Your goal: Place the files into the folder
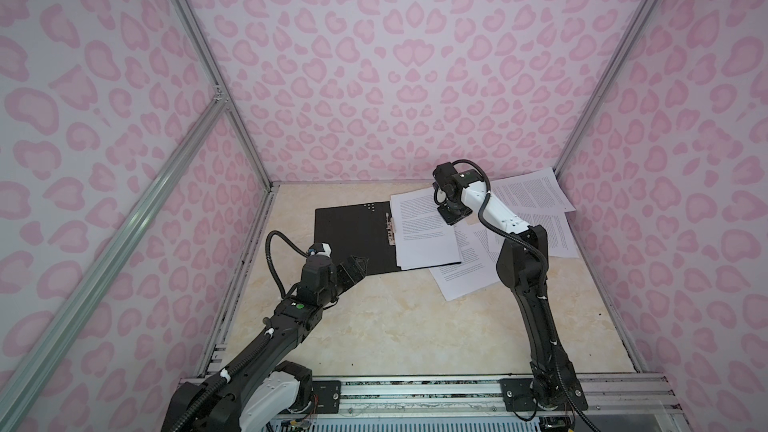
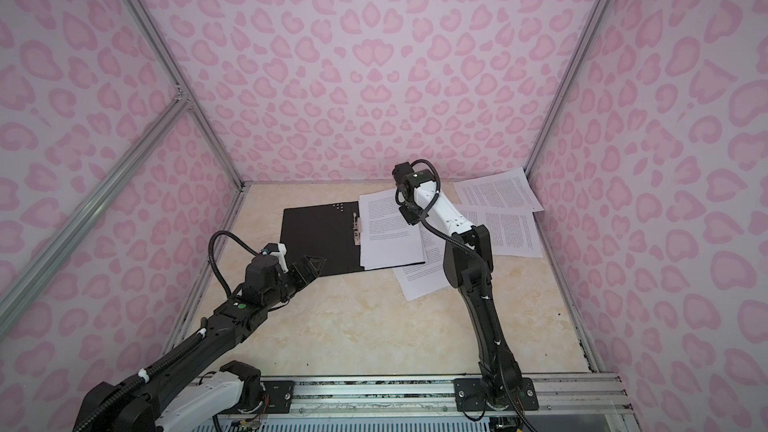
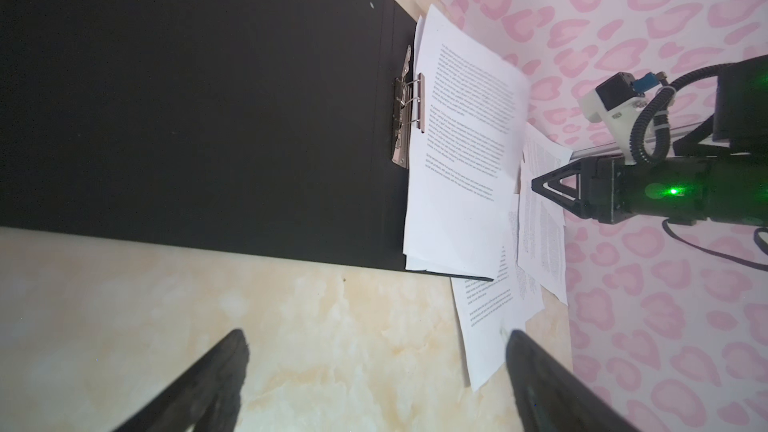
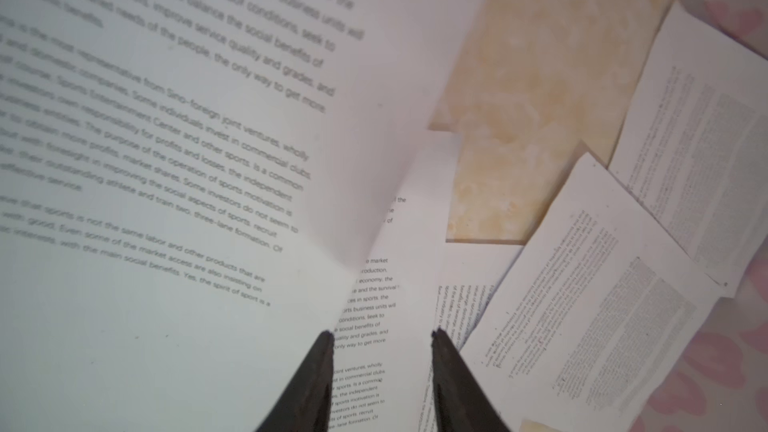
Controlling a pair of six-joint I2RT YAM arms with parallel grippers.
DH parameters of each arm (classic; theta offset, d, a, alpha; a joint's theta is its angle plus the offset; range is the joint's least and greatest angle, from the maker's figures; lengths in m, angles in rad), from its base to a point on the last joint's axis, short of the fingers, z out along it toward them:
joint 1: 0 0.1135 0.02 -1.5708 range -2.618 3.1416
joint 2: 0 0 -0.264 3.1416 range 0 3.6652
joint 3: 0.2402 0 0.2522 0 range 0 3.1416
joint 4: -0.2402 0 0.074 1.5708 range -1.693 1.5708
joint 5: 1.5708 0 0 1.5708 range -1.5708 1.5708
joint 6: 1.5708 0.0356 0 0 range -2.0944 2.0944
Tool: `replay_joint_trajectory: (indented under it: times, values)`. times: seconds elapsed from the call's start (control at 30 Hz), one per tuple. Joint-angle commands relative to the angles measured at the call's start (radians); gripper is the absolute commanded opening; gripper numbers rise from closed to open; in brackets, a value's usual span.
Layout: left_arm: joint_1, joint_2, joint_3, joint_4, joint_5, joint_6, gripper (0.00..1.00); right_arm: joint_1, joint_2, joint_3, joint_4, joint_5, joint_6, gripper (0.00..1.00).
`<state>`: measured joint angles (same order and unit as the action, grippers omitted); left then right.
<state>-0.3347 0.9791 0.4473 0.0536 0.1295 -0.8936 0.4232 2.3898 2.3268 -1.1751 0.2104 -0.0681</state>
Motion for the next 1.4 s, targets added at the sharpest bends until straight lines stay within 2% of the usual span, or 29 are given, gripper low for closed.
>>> replay_joint_trajectory:
  times: [0.0,0.07,0.2,0.37,0.5,0.6,0.83,1.03,1.37]
  values:
    - [0.000,-0.027,0.008,0.002,-0.031,0.013,0.98,0.037,-0.061,-0.046,0.039,0.094,0.089,0.40]
    - [0.000,-0.040,0.006,0.000,-0.032,0.014,0.98,0.078,-0.108,-0.111,0.119,0.069,0.106,0.39]
    - [0.000,-0.069,0.003,0.016,-0.021,0.032,0.98,0.156,-0.164,-0.222,0.300,-0.085,0.151,0.39]
    - [0.000,-0.088,-0.003,0.021,-0.032,0.038,0.99,0.188,-0.071,-0.180,0.367,-0.299,0.210,0.41]
    - [0.000,-0.068,0.001,0.025,-0.021,0.038,0.99,0.187,0.014,-0.130,0.397,-0.352,0.261,0.42]
    - [0.000,-0.056,0.002,0.031,-0.010,0.034,0.99,0.178,0.071,-0.088,0.414,-0.434,0.287,0.42]
    - [0.000,-0.038,0.004,0.032,-0.001,0.032,0.99,0.173,0.149,-0.034,0.467,-0.497,0.355,0.44]
    - [0.000,-0.042,0.004,0.032,-0.001,0.029,0.98,0.156,0.199,0.000,0.499,-0.504,0.415,0.36]
    - [0.000,-0.031,0.007,0.029,-0.001,0.026,0.98,0.166,0.226,0.013,0.537,-0.562,0.440,0.22]
